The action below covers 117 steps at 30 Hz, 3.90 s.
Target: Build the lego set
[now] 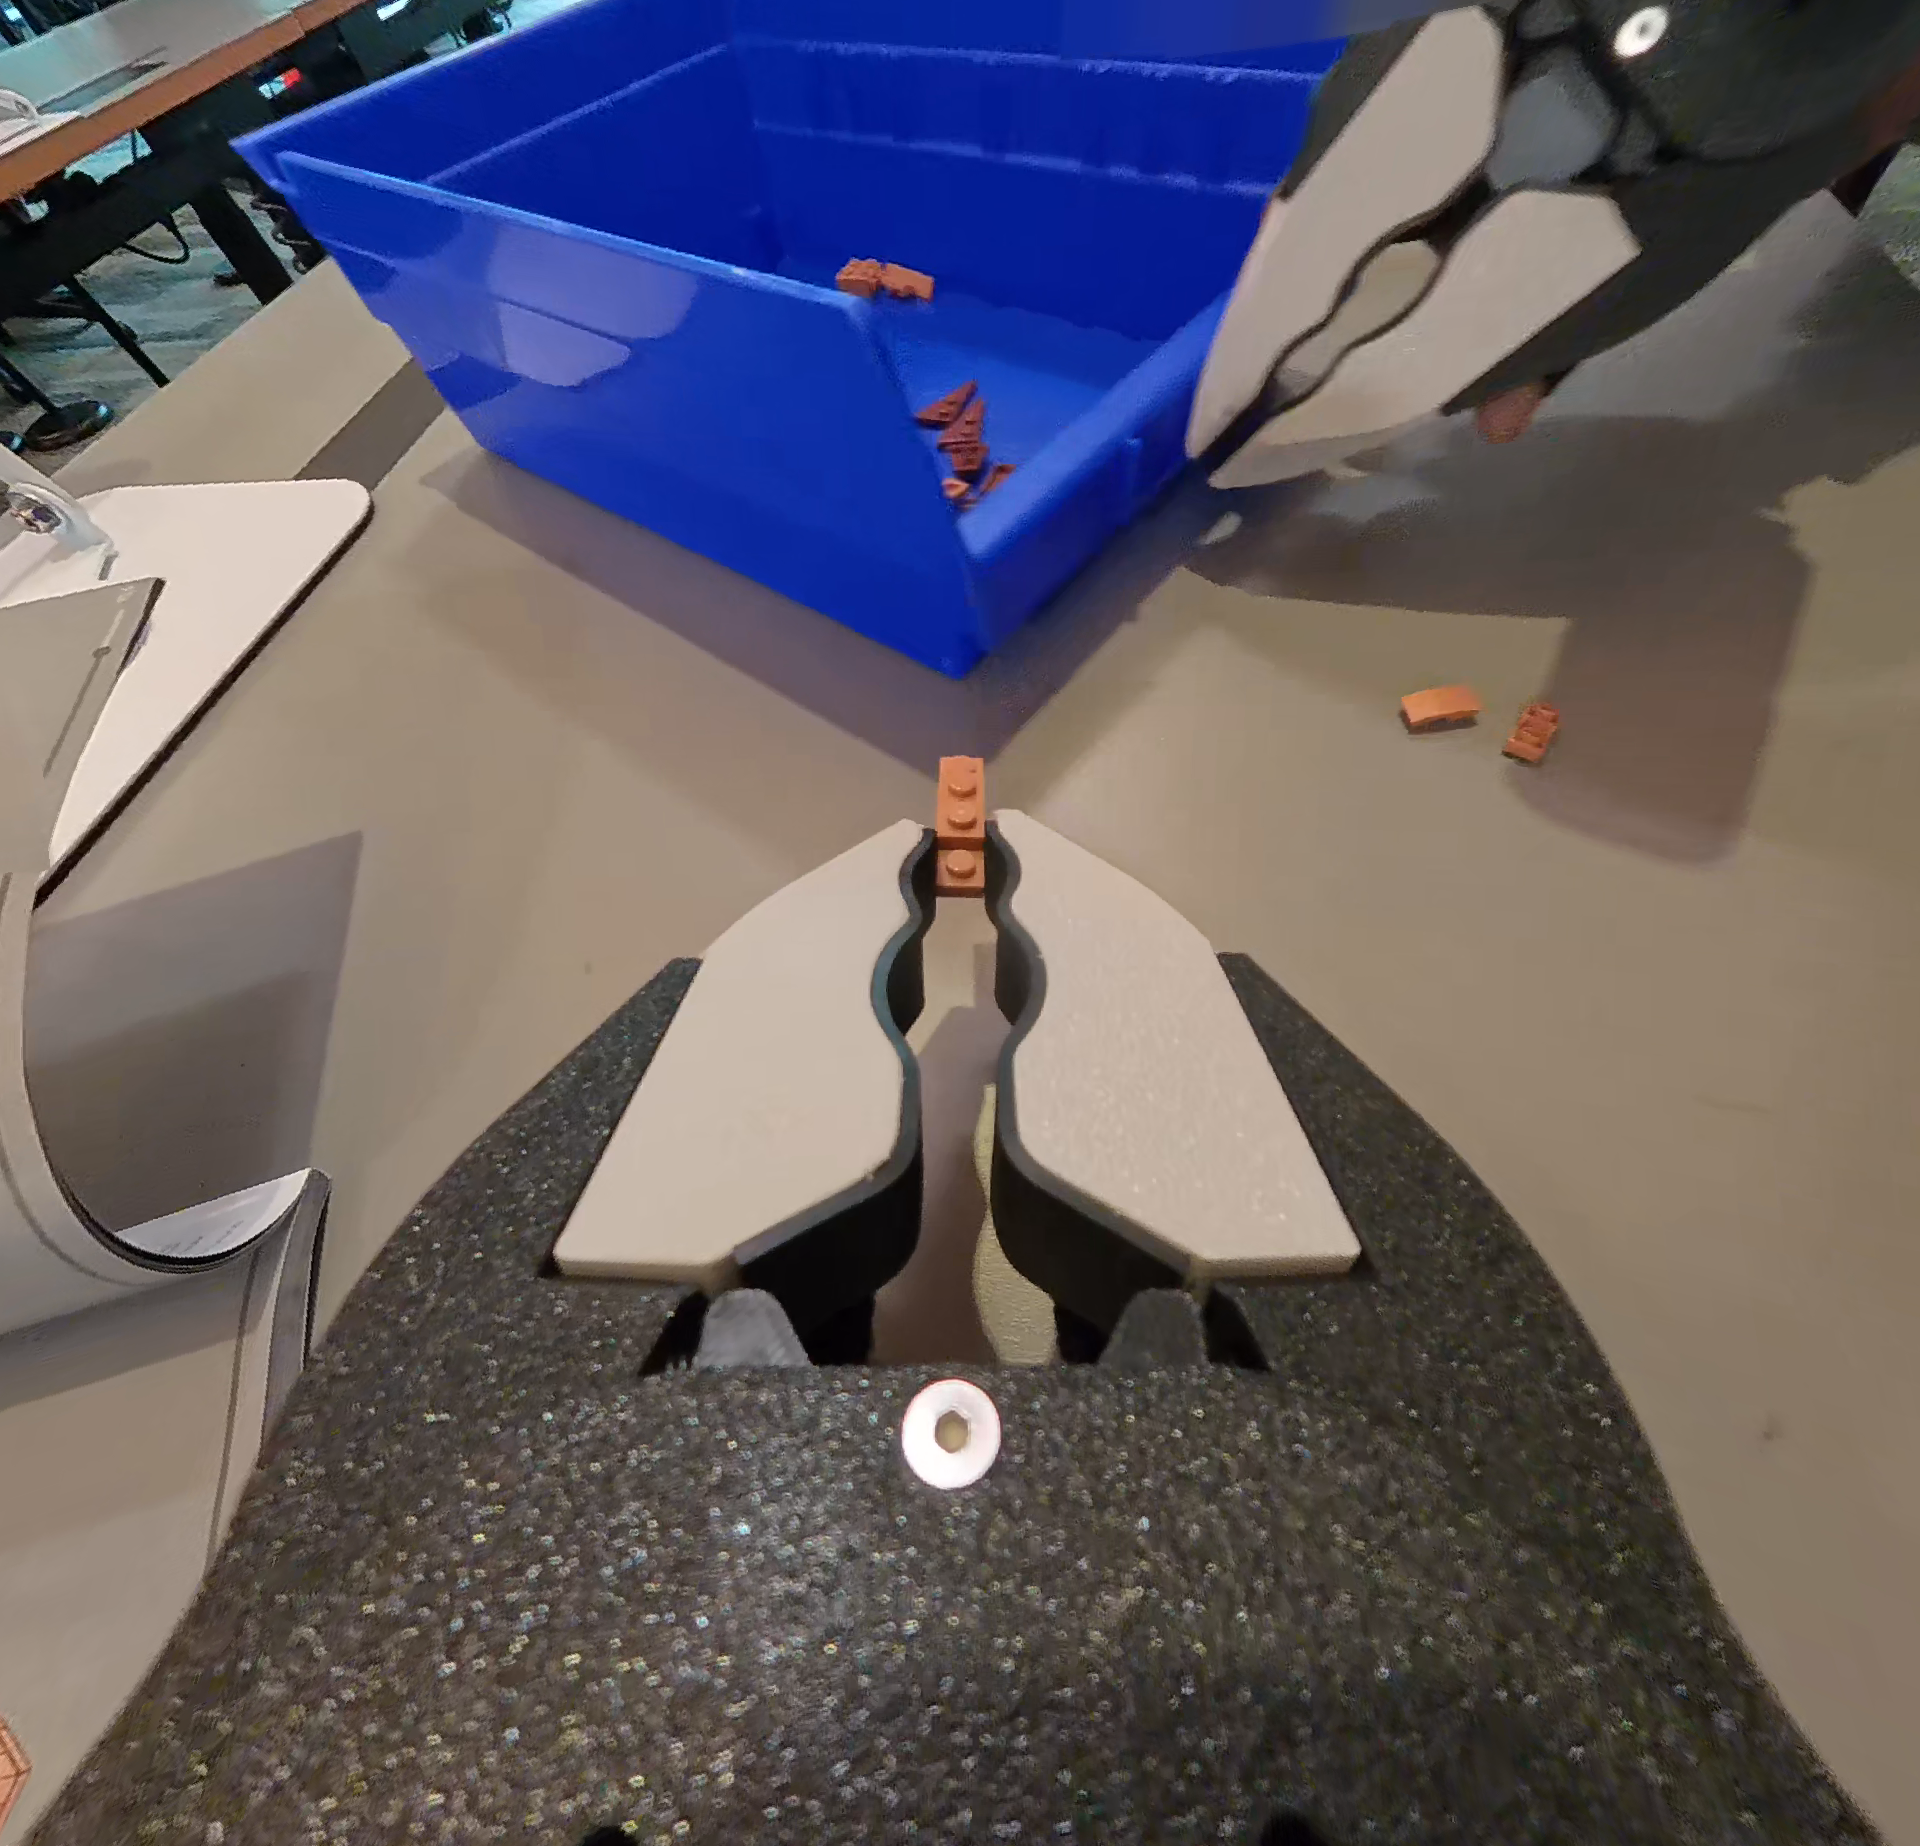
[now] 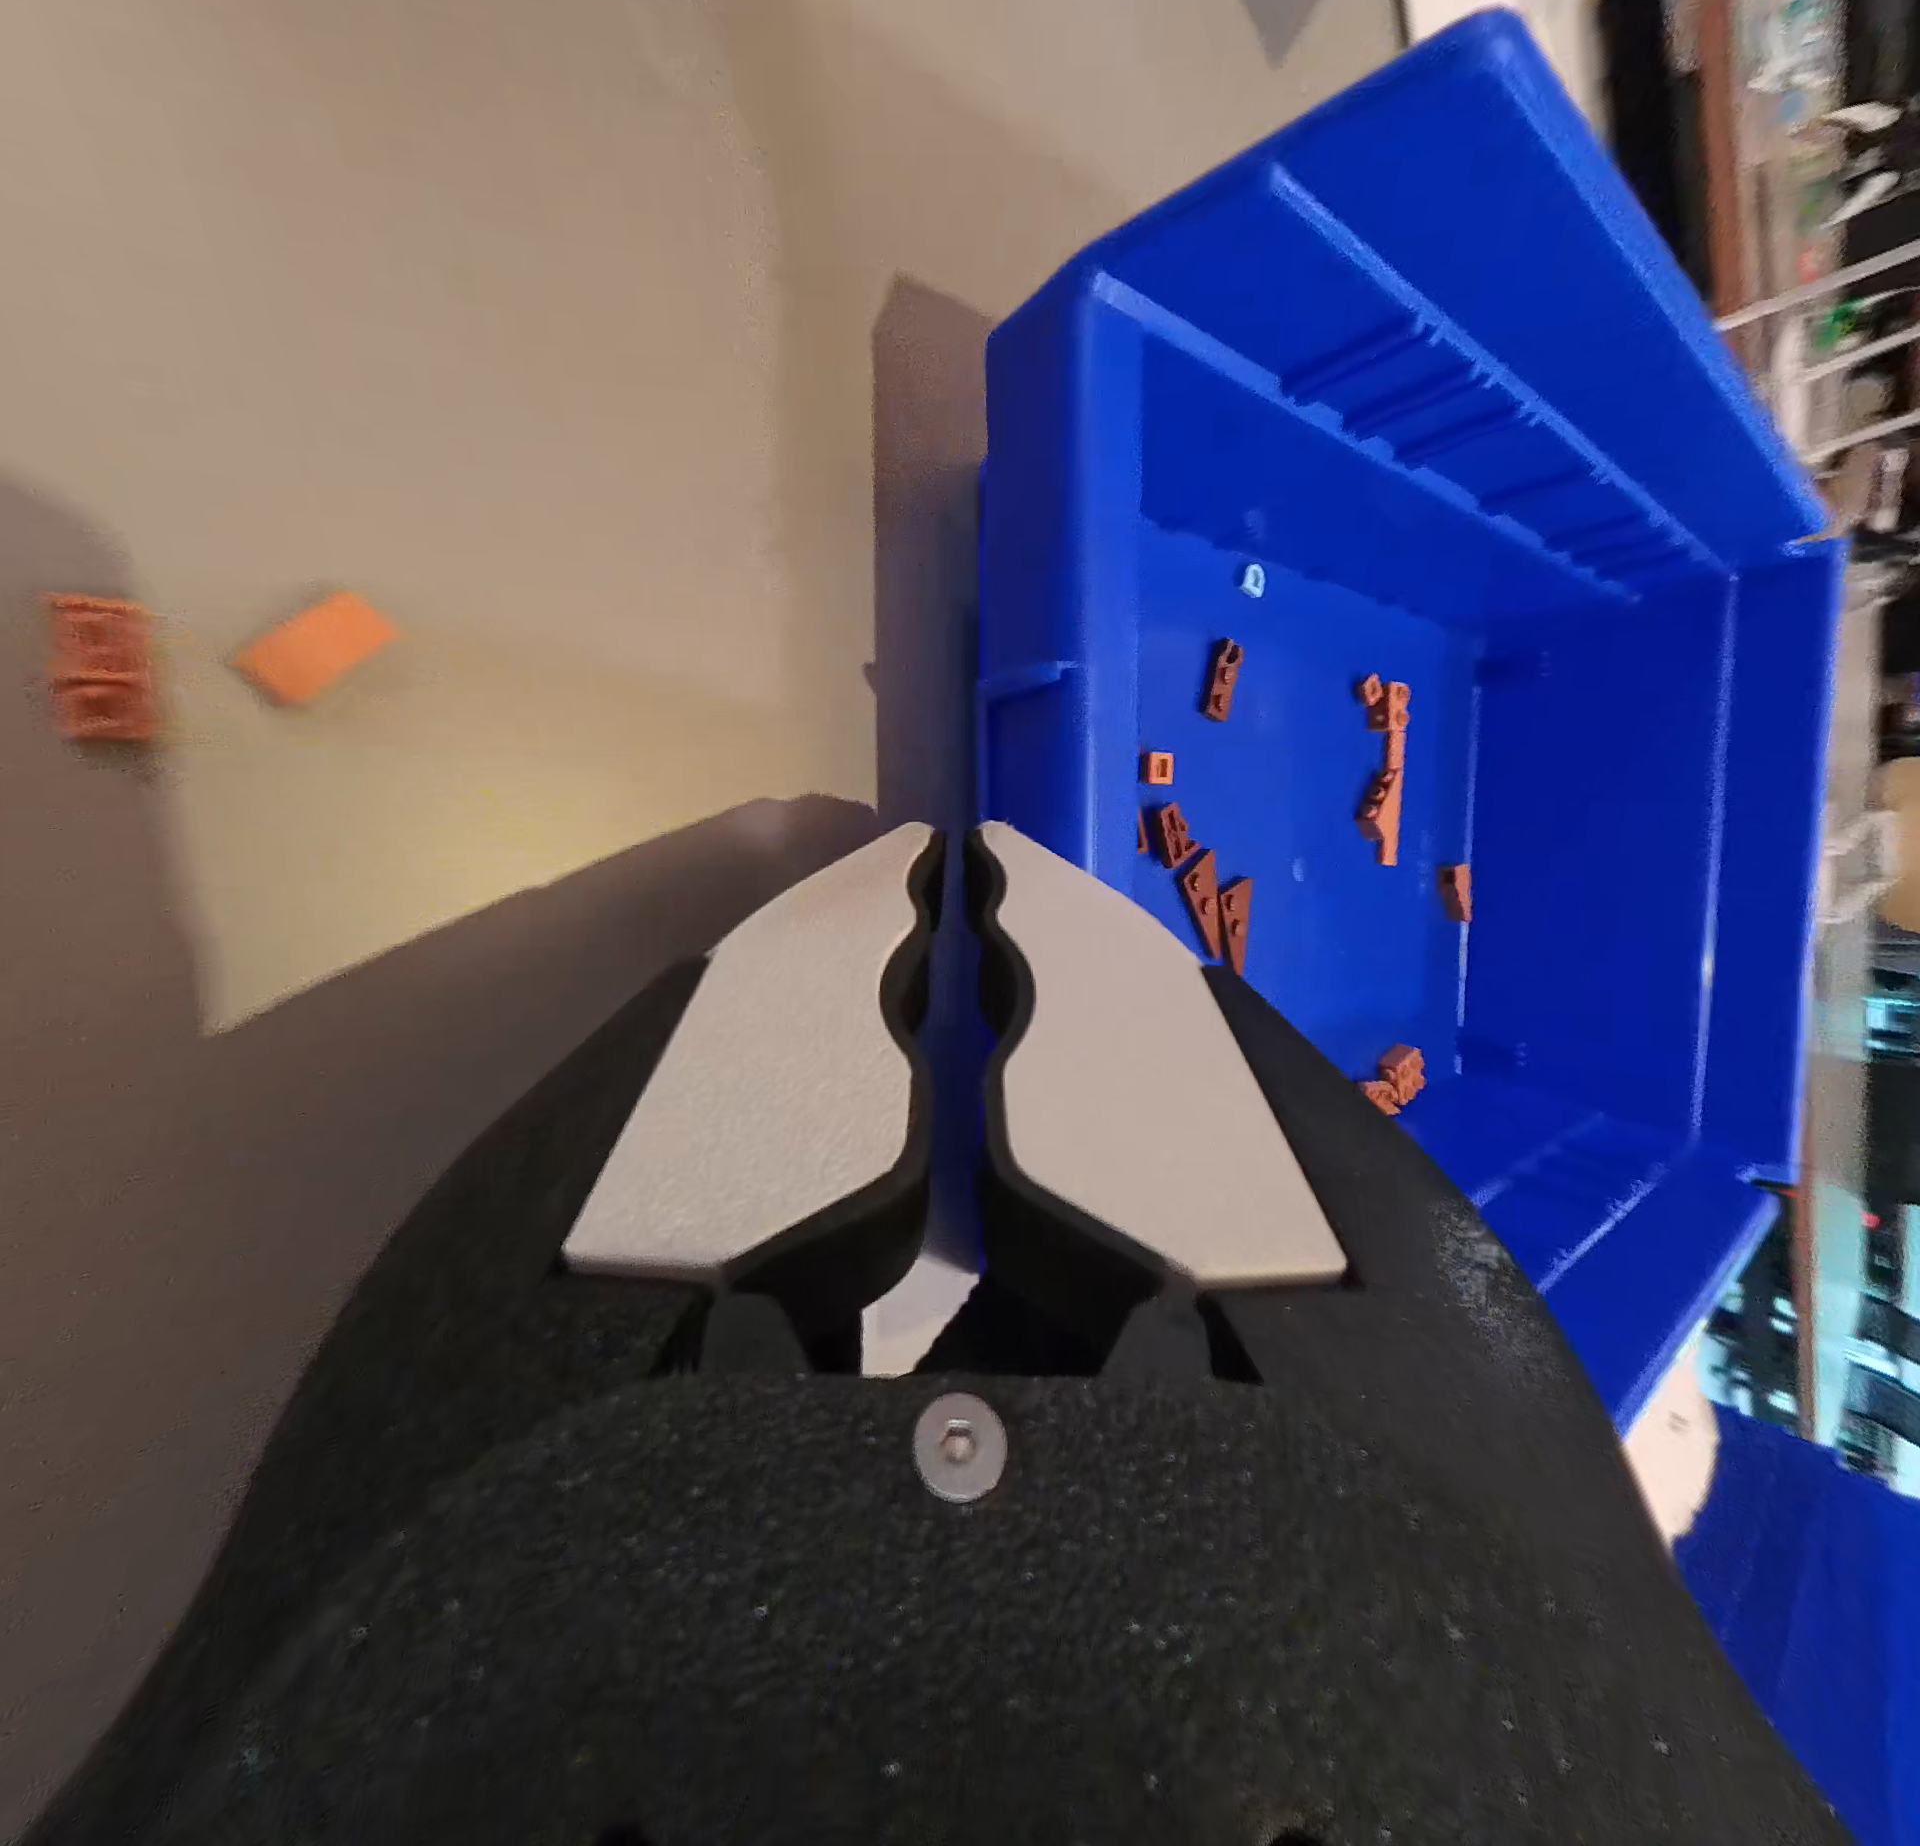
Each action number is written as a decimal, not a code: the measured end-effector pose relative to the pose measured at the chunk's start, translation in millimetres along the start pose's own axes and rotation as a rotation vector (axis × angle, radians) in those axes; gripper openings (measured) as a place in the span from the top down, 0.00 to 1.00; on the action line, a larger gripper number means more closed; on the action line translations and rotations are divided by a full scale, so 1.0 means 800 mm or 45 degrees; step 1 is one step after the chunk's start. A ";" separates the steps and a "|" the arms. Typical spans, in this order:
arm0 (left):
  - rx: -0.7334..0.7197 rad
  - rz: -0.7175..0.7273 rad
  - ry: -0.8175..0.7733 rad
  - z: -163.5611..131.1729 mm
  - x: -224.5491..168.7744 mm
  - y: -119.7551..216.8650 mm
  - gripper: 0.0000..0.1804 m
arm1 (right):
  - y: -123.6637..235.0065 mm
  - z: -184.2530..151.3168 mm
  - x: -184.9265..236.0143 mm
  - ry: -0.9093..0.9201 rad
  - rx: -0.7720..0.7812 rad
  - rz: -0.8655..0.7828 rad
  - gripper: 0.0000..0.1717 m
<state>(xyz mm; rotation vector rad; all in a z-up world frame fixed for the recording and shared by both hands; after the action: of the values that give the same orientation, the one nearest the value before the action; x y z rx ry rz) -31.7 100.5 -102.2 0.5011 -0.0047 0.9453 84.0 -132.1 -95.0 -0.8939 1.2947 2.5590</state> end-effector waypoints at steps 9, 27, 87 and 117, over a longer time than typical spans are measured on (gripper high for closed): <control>-0.048 -0.026 0.012 0.002 0.000 0.002 0.96 | -0.009 0.033 -0.007 0.059 -0.307 0.081 0.90; -0.334 -0.429 0.689 0.009 0.005 -0.004 0.96 | -0.038 0.080 0.001 0.257 -1.045 0.109 0.86; -0.518 -0.041 0.465 0.019 0.002 0.000 0.96 | -0.016 0.040 -0.015 0.056 -0.848 0.545 0.91; -0.220 -0.032 0.044 0.025 -0.024 -0.017 0.96 | -0.014 0.006 0.032 0.332 -0.550 0.919 0.94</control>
<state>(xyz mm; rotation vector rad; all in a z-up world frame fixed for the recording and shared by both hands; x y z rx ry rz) -27.8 70.9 -94.1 0.3242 -0.0482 0.9199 65.4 -124.9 -114.9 -0.9888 1.3342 3.4833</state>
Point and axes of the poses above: each gripper's, where its closed fingertips meet, y back along the fingers, z out of its top, x = y × z across the jaws, the point moved 10 cm from there along y, back along the fingers, and after that the axes turned 6 degrees about -y, right-handed, at the moved point
